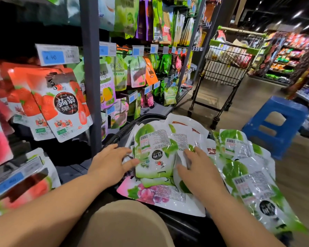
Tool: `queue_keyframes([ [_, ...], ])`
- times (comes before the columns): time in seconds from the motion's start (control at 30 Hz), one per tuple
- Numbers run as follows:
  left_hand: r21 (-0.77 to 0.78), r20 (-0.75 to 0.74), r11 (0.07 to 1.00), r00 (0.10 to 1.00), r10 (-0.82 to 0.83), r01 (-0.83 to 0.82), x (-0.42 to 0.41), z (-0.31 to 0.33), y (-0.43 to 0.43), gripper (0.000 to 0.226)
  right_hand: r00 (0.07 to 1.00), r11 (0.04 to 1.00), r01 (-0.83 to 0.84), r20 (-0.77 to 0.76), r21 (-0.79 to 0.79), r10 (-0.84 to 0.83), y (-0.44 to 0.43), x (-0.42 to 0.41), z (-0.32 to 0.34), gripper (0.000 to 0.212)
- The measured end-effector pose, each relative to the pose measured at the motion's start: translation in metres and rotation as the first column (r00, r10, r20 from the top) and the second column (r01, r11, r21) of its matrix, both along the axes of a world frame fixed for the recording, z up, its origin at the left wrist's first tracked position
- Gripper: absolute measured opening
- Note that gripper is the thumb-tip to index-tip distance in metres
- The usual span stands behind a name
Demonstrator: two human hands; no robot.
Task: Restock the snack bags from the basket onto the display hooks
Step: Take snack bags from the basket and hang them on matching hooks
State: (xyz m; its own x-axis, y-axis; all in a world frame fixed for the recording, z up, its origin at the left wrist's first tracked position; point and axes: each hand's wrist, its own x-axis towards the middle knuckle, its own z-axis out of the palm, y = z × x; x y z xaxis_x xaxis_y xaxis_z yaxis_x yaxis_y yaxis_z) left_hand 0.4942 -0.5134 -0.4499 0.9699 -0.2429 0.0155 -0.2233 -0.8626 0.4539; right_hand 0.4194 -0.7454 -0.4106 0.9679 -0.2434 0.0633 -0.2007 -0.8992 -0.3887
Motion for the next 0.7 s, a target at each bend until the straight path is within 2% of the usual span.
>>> queue_keyframes([
  [0.1, -0.003, 0.004, 1.000, 1.000, -0.006, 0.006, 0.000, 0.001, 0.000, 0.059, 0.987, 0.997, 0.065, 0.152, -0.040, -0.058, 0.002, 0.002, 0.002, 0.023],
  [0.17, -0.002, 0.003, 1.000, 1.000, -0.007, 0.007, 0.000, 0.001, 0.000, 0.059, 0.970, 0.992, 0.116, 0.220, -0.046, -0.103, 0.002, 0.005, 0.002, 0.025],
  [0.27, -0.006, -0.007, 1.000, 1.000, -0.008, 0.008, -0.001, 0.001, 0.000, 0.060, 0.941, 0.997, 0.071, 0.333, -0.044, -0.052, 0.004, 0.009, -0.002, 0.024],
  [0.37, -0.020, -0.010, 1.000, 1.000, -0.004, 0.004, 0.000, 0.000, 0.001, 0.060, 0.900, 0.995, -0.034, 0.431, -0.094, 0.072, 0.007, 0.019, 0.001, 0.018],
  [0.4, -0.026, -0.010, 1.000, 1.000, -0.004, 0.004, 0.000, 0.000, 0.001, 0.060, 0.856, 0.988, -0.091, 0.497, -0.128, 0.144, 0.009, 0.023, 0.005, 0.016],
  [0.47, -0.032, -0.011, 0.999, 1.000, -0.004, 0.004, 0.000, 0.000, 0.001, 0.061, 0.709, 0.936, -0.236, 0.612, -0.262, 0.350, 0.012, 0.031, 0.011, 0.016],
  [0.53, -0.034, -0.015, 0.999, 1.000, -0.006, 0.005, 0.000, 0.000, 0.001, 0.061, 0.563, 0.820, -0.366, 0.598, -0.439, 0.571, 0.007, 0.043, 0.009, 0.022],
  [0.6, -0.041, -0.021, 0.999, 1.000, -0.008, 0.007, 0.000, 0.000, 0.002, 0.061, 0.494, 0.687, -0.464, 0.481, -0.559, 0.724, -0.004, 0.053, 0.003, 0.019],
  [0.67, -0.045, -0.023, 0.999, 1.000, -0.011, 0.010, 0.000, -0.001, 0.002, 0.061, 0.500, 0.632, -0.493, 0.400, -0.597, 0.768, -0.018, 0.055, -0.001, 0.018],
  [0.7, -0.045, -0.021, 0.999, 1.000, -0.012, 0.011, 0.000, -0.002, 0.002, 0.061, 0.546, 0.633, -0.477, 0.359, -0.609, 0.757, -0.024, 0.053, -0.002, 0.019],
])
